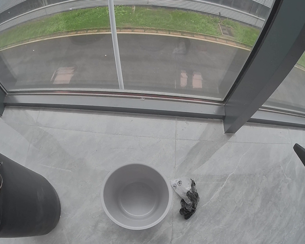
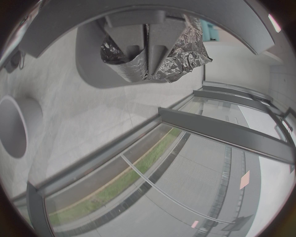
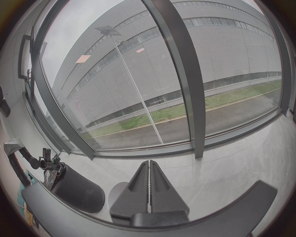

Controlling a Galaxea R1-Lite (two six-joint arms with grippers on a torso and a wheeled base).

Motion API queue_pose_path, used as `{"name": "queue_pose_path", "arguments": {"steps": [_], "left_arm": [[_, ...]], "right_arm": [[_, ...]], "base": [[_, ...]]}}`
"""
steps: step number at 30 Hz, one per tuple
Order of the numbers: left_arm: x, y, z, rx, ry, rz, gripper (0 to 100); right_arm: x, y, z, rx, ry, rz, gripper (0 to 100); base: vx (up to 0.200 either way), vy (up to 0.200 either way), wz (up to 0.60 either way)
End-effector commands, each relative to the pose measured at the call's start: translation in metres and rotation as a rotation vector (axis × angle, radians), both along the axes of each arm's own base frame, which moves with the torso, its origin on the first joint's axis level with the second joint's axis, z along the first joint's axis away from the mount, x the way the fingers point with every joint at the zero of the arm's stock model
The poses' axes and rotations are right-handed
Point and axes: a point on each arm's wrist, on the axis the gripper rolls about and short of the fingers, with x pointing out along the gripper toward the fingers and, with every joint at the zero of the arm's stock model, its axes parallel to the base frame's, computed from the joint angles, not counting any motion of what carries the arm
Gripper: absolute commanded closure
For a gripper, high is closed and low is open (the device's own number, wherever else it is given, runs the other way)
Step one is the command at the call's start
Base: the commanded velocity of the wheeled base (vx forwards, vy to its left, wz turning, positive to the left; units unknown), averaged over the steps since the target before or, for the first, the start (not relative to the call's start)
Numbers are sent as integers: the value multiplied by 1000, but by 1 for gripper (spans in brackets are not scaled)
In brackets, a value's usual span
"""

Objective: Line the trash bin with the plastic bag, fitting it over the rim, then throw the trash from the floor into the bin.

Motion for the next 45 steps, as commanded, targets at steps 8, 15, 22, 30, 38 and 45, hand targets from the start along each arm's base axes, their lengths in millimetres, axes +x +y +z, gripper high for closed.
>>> {"name": "queue_pose_path", "arguments": {"steps": [8,15,22,30,38,45], "left_arm": [[9,-21,64,-446,-610,-227,100],[20,-54,112,-1108,-673,-171,100],[-1,-88,156,-1646,-259,-376,100],[-11,-114,175,-1704,-137,-585,100],[-21,-132,199,-1740,-96,-737,100],[-25,-148,209,-1771,-39,-810,100]], "right_arm": [[-1,0,1,0,-5,1,100],[3,1,-4,-12,25,0,100],[12,4,-9,-21,68,2,100],[32,24,-10,-18,131,80,100],[52,76,-4,-59,164,203,100],[71,149,-14,-144,199,268,0]], "base": [[0,0,0],[0,0,0],[0,0,0],[0,0,0],[0,0,0],[0,0,0]]}}
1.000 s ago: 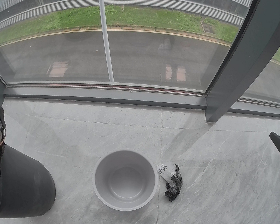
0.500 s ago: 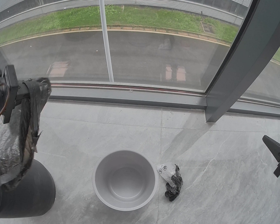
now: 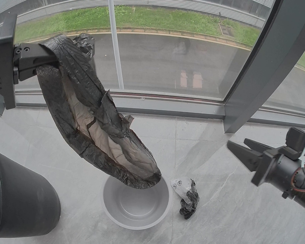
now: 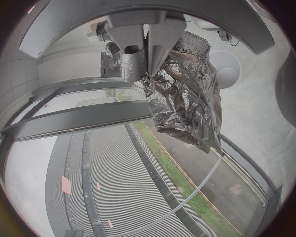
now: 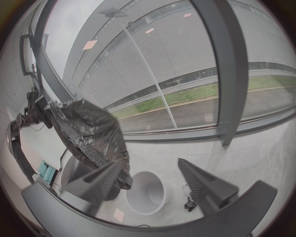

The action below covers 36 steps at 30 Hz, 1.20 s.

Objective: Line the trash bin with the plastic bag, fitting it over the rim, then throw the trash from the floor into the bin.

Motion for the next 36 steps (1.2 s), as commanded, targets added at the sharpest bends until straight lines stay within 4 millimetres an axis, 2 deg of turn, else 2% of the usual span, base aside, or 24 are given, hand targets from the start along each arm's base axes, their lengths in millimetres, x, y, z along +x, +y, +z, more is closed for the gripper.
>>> {"name": "queue_pose_path", "arguments": {"steps": [1,5,7,8,10,11,16,22,28,33,34,36], "left_arm": [[-5,-15,9,-21,-11,-86,100],[-10,-15,10,-45,3,-102,100],[-10,-15,10,-45,3,-103,100],[-9,-16,11,-62,-6,-103,100],[-8,-16,11,-67,-11,-105,100],[-8,-17,11,-70,-13,-106,100],[-8,-16,10,-71,-11,-104,100],[-7,-16,10,-69,-12,-95,100],[-8,-16,10,-69,-14,-95,100],[-8,-16,10,-69,-12,-94,100],[-9,-15,9,-69,-12,-92,100],[-9,-15,9,-67,-12,-92,100]], "right_arm": [[21,69,-20,-102,52,101,0],[25,103,-30,-170,41,169,0],[26,104,-31,-172,41,169,0],[29,132,-37,-215,20,188,0],[28,141,-40,-236,10,195,0],[25,155,-45,-279,-10,220,0],[17,182,-59,-344,-35,267,0],[-2,199,-72,-400,-45,283,0],[-11,205,-81,-444,-52,301,0],[7,216,-92,-482,-62,126,0],[18,219,-96,-487,-62,62,0],[23,225,-97,-475,-64,49,0]], "base": [[0,0,0],[0,0,0],[0,0,0],[0,0,0],[0,0,0],[0,0,0],[0,0,0],[0,0,0],[0,0,0],[0,0,0],[0,0,0],[0,0,0]]}}
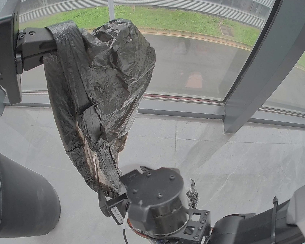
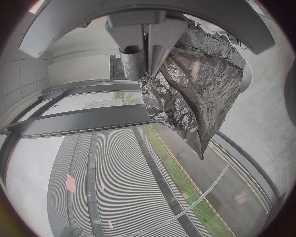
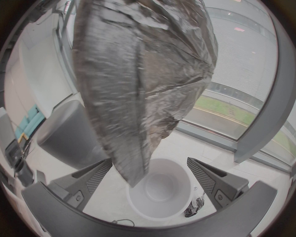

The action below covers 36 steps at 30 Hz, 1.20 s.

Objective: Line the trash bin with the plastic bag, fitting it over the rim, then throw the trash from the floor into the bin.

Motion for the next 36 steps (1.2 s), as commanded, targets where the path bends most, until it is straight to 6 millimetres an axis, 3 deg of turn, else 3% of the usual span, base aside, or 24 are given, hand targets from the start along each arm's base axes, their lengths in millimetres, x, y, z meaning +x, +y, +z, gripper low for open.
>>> {"name": "queue_pose_path", "arguments": {"steps": [1,11,20,21,29,33,36], "left_arm": [[-2,2,-1,0,2,2,100],[-8,6,1,-12,-7,-1,100],[-9,7,-7,-7,9,0,100],[-9,7,-7,-8,8,0,100],[-7,7,-12,2,21,5,100],[-4,8,-18,18,36,27,100],[4,12,-27,31,51,68,100]], "right_arm": [[22,17,-17,-7,-10,-79,0],[41,47,-38,45,-53,-131,0],[56,50,-54,60,-75,-187,0],[57,49,-54,59,-75,-189,100],[48,32,-60,36,-66,-190,100],[34,12,-59,12,-61,-167,100],[20,-9,-45,32,-43,-80,100]], "base": [[0,0,0],[0,0,0],[0,0,0],[0,0,0],[0,0,0],[0,0,0],[0,0,0]]}}
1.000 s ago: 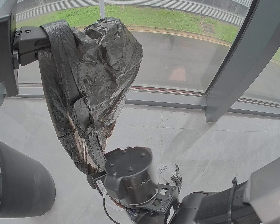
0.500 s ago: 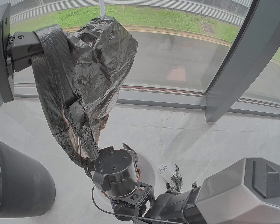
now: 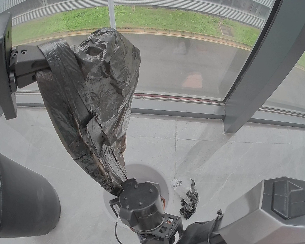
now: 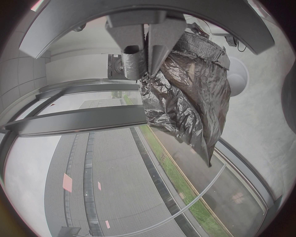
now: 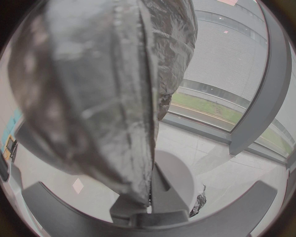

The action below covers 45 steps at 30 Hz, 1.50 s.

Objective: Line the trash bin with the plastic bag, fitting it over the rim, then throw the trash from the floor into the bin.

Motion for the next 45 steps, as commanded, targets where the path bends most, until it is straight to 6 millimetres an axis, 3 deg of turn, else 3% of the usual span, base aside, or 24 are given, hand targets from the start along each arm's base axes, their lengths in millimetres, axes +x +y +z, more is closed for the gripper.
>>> {"name": "queue_pose_path", "arguments": {"steps": [1,7,12,19,27,32,40,45], "left_arm": [[12,6,-17,26,28,64,100],[26,12,-48,73,38,130,100],[40,17,-84,174,62,170,100],[50,15,-114,255,132,168,100],[70,6,-155,359,269,149,100],[77,3,-169,388,319,143,100],[93,-4,-186,420,373,133,100],[114,-8,-199,405,355,149,100]], "right_arm": [[-24,-36,34,52,7,119,100],[-33,-74,67,130,43,212,100],[-44,-112,92,219,282,383,100],[-36,-143,91,243,540,459,100],[-33,-145,77,270,660,486,100],[-30,-141,68,267,703,475,100],[-11,-131,39,236,745,433,100],[16,-124,20,259,677,420,100]], "base": [[0,0,0],[0,0,0],[0,0,0],[0,0,0],[0,0,0],[0,0,0],[0,0,0],[0,0,0]]}}
